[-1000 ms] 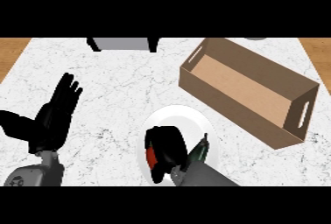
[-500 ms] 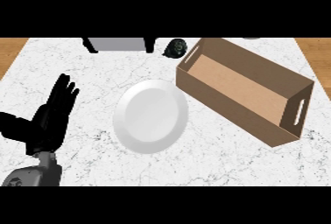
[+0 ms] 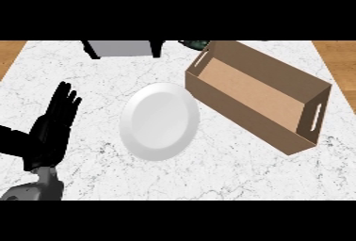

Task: Pick the bell pepper from the plate and place it in the cardboard box

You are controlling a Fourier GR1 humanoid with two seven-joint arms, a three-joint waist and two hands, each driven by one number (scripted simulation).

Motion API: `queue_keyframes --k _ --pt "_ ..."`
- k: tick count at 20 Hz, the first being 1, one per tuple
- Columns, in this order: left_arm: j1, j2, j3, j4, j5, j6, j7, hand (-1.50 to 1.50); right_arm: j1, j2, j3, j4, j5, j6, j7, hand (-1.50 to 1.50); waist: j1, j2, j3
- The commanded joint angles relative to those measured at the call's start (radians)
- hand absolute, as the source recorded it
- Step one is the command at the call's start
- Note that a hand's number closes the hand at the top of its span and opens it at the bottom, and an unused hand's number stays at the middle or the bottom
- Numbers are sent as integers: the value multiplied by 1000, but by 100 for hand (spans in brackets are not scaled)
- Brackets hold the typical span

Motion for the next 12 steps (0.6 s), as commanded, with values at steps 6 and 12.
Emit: queue_keyframes --k 6,12 --pt "10 4 6 17 -3 -7 -10 0 45 -20 -236 -461 35 53 207 150 -8 3 0" --pt "-45 -11 -19 34 -8 -12 -1 0 3 -11 -528 -567 -125 267 249 150 25 14 -1"
